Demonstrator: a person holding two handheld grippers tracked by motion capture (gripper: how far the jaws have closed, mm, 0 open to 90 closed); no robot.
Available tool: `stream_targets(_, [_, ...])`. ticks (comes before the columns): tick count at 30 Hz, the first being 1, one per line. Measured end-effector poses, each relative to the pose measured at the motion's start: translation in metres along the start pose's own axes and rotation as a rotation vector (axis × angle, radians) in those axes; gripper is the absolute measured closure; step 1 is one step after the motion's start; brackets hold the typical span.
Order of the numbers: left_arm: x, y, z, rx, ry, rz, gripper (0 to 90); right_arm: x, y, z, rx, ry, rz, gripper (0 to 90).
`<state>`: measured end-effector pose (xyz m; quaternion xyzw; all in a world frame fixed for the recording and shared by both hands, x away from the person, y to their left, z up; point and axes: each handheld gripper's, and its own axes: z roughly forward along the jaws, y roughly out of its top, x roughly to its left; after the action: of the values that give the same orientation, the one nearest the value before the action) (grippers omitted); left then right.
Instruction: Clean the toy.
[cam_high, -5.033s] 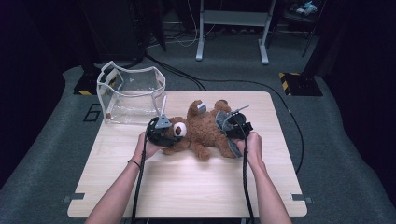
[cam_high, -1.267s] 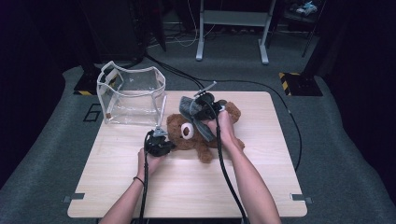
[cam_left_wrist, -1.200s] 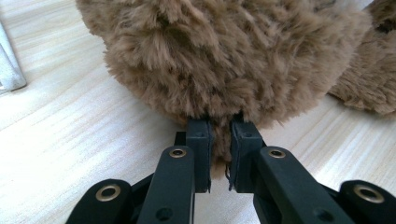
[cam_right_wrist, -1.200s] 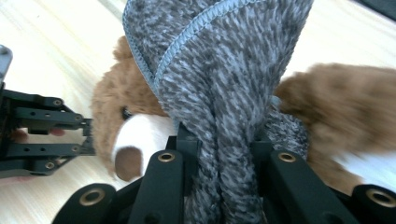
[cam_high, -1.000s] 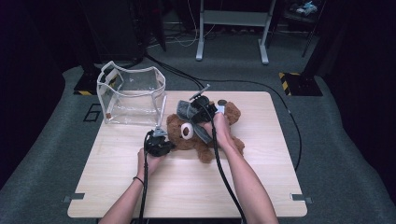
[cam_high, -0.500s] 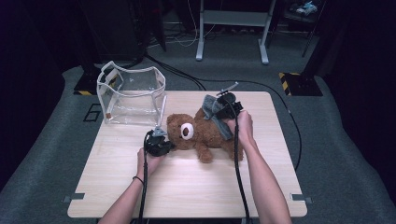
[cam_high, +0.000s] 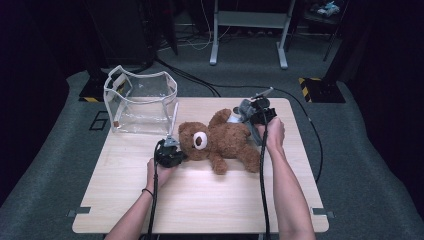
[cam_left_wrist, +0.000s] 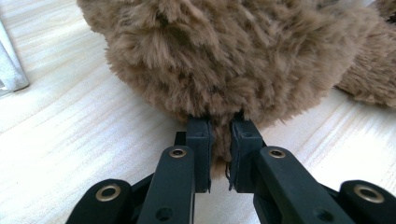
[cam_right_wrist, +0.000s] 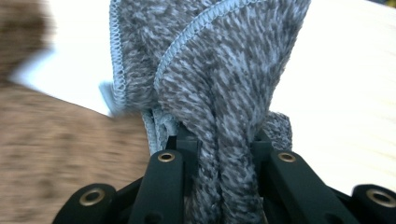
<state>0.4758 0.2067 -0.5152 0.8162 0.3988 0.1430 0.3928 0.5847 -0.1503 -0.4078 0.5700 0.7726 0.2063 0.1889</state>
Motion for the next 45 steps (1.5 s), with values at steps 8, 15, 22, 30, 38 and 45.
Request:
stream_targets(8, [0.001, -0.001, 0.001, -0.004, -0.003, -0.010, 81.1, 0.008, -0.018, -0.033, -0.106, 0.106, -0.027, 74.3])
stream_targets(15, [0.001, -0.001, 0.001, -0.005, -0.016, -0.027, 81.0, 0.021, -0.036, -0.023, -0.075, 0.159, -0.057, 74.3])
stream_targets(22, [0.002, -0.002, 0.002, -0.019, -0.018, -0.038, 81.0, -0.006, -0.046, 0.004, 0.003, 0.076, 0.033, 74.3])
stream_targets(30, [0.001, -0.002, 0.001, -0.022, -0.017, -0.044, 80.9, 0.026, -0.047, -0.038, -0.117, 0.154, -0.079, 74.2])
stream_targets(38, [0.001, -0.002, 0.000, -0.022, -0.020, -0.039, 80.8, 0.094, -0.039, -0.058, -0.170, 0.252, -0.240, 74.1])
stream_targets(45, [0.002, -0.002, -0.001, -0.019, -0.025, -0.043, 80.9, 0.147, -0.032, -0.039, -0.137, 0.300, -0.345, 74.1])
